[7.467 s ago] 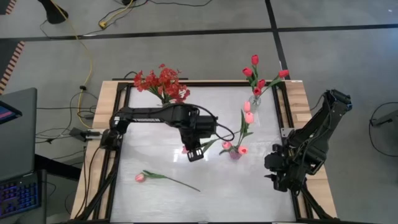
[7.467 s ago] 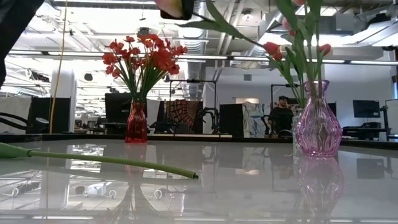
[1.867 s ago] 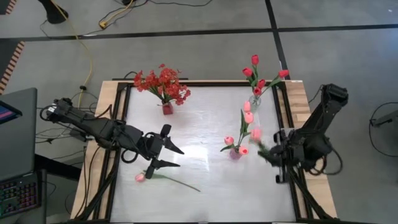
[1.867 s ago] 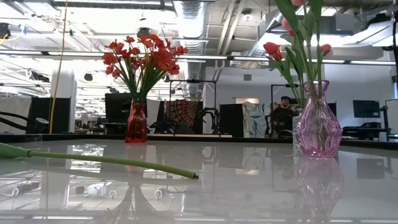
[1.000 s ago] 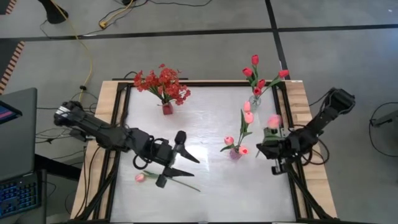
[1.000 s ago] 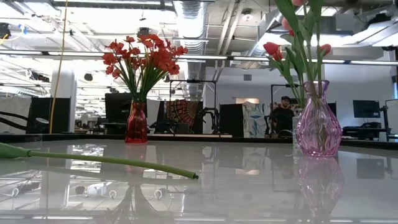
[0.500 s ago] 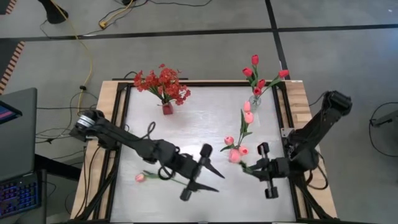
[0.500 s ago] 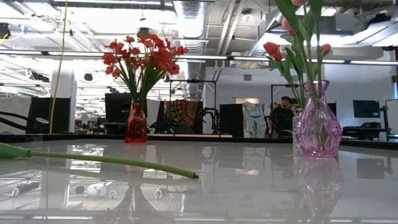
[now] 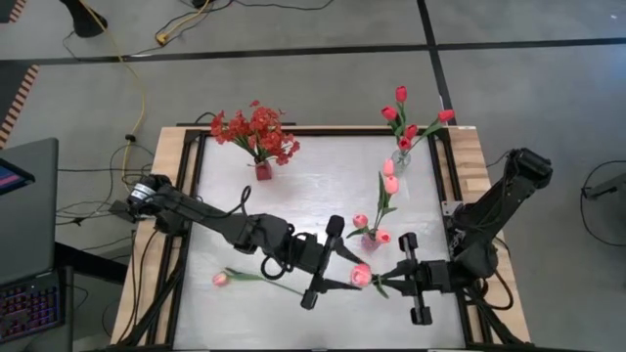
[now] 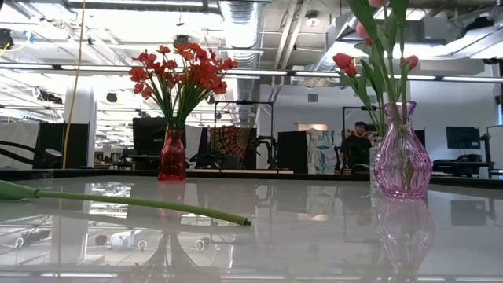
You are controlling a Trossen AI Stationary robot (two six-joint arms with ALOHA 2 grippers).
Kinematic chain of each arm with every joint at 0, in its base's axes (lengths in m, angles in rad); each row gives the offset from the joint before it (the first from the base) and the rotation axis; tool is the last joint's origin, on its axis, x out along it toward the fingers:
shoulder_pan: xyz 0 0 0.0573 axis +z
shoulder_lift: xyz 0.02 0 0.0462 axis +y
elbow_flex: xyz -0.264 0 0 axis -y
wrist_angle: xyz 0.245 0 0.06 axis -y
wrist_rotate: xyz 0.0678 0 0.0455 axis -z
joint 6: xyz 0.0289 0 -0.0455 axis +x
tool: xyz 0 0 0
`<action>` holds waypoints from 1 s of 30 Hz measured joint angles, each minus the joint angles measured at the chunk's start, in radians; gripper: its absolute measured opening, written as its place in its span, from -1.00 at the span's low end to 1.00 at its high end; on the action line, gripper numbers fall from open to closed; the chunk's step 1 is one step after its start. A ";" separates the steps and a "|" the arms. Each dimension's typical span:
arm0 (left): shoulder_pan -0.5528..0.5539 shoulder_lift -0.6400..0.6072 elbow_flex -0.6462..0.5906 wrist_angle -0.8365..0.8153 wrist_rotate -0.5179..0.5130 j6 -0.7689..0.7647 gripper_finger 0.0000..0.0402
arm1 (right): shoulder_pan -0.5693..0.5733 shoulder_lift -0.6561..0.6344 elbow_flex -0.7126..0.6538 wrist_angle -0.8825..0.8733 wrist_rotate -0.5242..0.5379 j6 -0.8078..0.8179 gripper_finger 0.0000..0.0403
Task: Sort flowers into vase by color
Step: Put the pink tulip into the purple flower vase
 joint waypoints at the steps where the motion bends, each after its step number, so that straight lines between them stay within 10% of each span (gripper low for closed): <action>1: 0.002 0.001 0.000 0.007 0.001 -0.004 -0.04 | -0.007 0.000 0.000 0.000 -0.006 0.002 -0.85; 16: 0.015 0.002 0.000 0.051 -0.005 0.002 -0.11 | -0.084 0.000 0.000 -0.046 -0.007 0.039 -0.85; 30: 0.025 0.002 0.000 0.053 -0.007 -0.001 -0.95 | -0.081 0.000 0.000 -0.055 -0.009 0.036 -0.72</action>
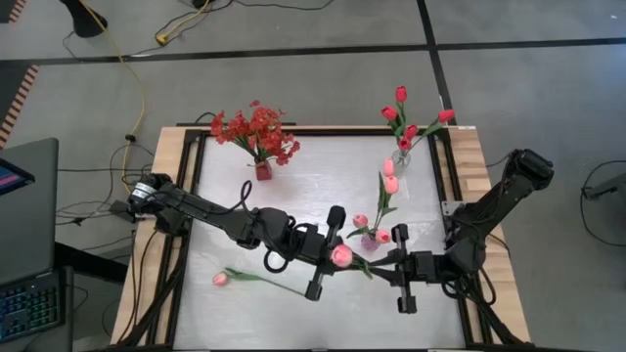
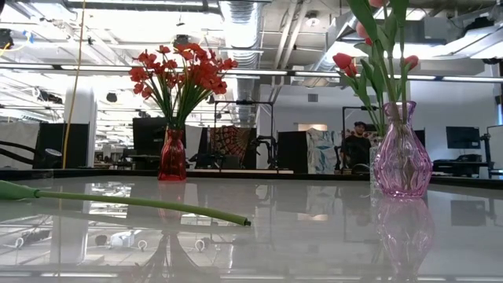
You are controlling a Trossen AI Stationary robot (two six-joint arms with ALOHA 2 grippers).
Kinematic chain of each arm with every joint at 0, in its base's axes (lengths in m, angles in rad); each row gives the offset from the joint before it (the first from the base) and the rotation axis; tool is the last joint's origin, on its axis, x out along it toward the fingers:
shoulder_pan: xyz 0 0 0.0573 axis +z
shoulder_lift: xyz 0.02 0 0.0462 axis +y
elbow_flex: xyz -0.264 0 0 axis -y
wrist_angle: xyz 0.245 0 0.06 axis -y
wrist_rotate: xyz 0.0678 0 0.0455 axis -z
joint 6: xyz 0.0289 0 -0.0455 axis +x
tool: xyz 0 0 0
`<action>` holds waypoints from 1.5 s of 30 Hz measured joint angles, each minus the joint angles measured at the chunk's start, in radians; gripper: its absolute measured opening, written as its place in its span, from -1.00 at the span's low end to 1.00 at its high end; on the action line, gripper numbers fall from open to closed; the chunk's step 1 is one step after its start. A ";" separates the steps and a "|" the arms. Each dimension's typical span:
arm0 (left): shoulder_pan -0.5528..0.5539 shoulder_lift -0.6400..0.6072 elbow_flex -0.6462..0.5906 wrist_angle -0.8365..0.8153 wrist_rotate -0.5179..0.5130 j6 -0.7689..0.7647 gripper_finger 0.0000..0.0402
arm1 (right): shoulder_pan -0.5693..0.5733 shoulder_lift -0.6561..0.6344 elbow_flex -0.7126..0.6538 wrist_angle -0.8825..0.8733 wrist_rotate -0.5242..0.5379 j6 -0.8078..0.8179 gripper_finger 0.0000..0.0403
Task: Sort flowers into vase by color
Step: Put the pink tulip into the purple flower vase
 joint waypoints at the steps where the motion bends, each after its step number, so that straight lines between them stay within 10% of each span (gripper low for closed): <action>1: 0.000 0.000 0.000 -0.002 0.000 -0.002 -0.95 | 0.002 0.000 0.000 0.000 0.000 -0.001 -0.69; 17: -0.017 -0.114 0.000 -0.304 0.009 -0.038 -0.97 | 0.130 -0.026 0.000 -0.096 0.202 -0.037 0.28; 31: 0.051 -0.376 -0.087 -0.591 -0.294 -0.028 -0.98 | 0.351 -0.100 0.000 -0.398 0.373 0.256 0.34; 45: 0.372 -0.361 -0.352 -0.116 0.093 -0.244 -0.98 | 0.406 -0.100 0.000 -0.416 0.504 0.259 0.34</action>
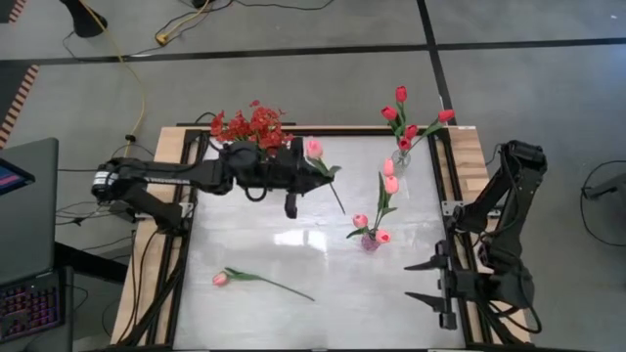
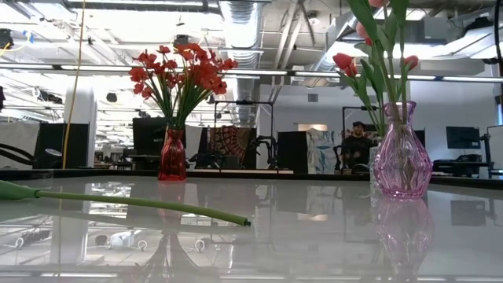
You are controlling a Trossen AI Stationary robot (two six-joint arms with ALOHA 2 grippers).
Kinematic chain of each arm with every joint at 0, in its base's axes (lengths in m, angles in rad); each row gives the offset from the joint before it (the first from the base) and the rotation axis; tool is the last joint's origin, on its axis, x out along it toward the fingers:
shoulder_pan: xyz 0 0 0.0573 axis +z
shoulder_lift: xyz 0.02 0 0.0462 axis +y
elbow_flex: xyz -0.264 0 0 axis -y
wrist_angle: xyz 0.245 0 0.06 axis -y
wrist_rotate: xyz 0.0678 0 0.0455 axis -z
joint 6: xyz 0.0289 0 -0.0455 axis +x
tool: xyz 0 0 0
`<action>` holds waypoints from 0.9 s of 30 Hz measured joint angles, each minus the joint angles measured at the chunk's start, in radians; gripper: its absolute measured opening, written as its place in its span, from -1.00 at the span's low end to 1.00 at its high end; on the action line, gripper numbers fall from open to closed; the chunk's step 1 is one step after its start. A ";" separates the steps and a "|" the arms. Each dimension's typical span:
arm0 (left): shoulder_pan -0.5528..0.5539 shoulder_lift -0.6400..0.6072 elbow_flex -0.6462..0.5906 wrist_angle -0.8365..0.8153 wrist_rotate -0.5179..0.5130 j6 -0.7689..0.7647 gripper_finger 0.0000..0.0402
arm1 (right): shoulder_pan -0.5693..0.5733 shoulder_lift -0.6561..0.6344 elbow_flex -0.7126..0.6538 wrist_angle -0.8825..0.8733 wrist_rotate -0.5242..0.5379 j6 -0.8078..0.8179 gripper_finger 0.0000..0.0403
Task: Sort flowers into vase by color
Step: Put the pink tulip into the purple flower vase
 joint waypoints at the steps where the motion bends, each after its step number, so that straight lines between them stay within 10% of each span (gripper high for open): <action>1: 0.007 0.003 -0.018 0.044 0.019 -0.020 -0.98 | 0.000 0.000 0.000 -0.005 0.001 -0.001 0.34; 27: 0.056 0.329 -0.004 0.412 0.152 -0.200 -0.98 | 0.001 0.001 0.000 -0.077 0.026 0.033 0.34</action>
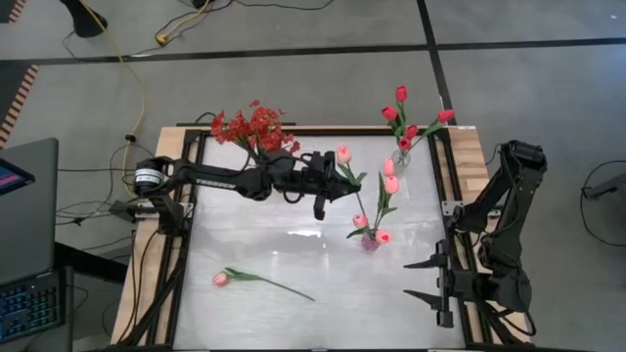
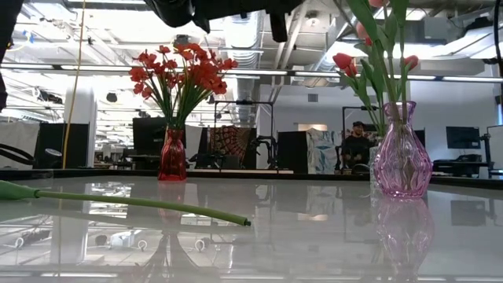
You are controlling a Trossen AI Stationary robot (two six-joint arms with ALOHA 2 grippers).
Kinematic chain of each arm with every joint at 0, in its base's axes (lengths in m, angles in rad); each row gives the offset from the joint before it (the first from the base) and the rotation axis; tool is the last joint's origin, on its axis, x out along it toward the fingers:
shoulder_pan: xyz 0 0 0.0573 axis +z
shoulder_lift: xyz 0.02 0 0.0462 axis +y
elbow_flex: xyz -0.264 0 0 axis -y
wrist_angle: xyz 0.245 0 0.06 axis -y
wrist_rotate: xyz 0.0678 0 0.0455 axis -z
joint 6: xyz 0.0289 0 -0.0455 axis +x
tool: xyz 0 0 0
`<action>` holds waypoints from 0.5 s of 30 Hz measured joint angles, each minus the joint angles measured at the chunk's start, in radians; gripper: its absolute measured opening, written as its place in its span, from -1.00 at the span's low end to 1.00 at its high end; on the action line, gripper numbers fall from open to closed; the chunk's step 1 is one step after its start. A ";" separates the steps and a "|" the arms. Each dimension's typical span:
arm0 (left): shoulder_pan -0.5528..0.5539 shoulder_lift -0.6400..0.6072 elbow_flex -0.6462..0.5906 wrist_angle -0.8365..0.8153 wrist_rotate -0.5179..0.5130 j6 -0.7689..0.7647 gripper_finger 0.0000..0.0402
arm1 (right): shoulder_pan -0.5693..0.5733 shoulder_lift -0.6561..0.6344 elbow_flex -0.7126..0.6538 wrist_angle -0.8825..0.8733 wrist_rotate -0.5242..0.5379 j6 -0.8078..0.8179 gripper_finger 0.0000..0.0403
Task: Sort flowers into vase by color
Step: Put the pink tulip into the purple flower vase
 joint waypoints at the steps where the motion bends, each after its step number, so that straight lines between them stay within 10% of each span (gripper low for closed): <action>1: 0.000 0.000 0.000 -0.003 -0.002 0.001 -0.98 | 0.000 0.000 0.000 0.001 0.000 0.003 0.34; 15: -0.003 0.090 0.004 0.103 0.020 -0.019 -0.98 | 0.000 0.000 0.000 -0.019 -0.002 0.040 0.34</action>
